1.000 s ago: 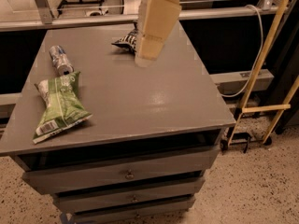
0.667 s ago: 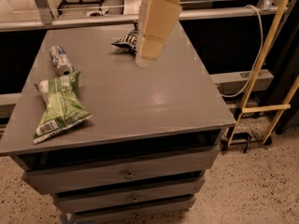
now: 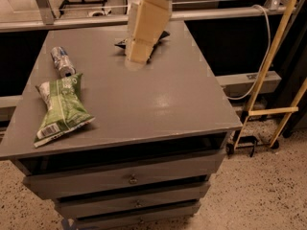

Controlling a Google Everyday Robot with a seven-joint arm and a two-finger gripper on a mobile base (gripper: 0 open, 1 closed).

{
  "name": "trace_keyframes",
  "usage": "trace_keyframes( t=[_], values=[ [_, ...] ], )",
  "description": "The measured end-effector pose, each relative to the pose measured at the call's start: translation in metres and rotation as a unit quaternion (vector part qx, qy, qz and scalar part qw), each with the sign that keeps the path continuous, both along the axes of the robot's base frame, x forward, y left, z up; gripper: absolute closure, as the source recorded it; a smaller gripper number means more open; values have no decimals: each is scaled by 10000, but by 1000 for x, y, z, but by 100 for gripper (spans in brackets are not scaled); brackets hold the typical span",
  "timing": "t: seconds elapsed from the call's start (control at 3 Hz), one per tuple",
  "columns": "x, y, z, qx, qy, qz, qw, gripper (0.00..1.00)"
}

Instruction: Pick green jalapeno chip bag

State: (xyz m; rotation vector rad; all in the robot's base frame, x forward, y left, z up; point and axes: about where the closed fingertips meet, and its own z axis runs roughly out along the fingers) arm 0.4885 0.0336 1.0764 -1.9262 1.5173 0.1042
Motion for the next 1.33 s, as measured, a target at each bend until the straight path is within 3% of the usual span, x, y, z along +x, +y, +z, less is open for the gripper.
trace_keyframes(
  t=[0.33,0.67,1.0,1.33],
  values=[
    [14,49,-31,331,261,384,9984,0],
    [24,81,-56,449,518,538,9962,0],
    [32,107,-87,453,823,555,9940,0],
    [35,120,-104,454,996,549,9925,0]
  ],
)
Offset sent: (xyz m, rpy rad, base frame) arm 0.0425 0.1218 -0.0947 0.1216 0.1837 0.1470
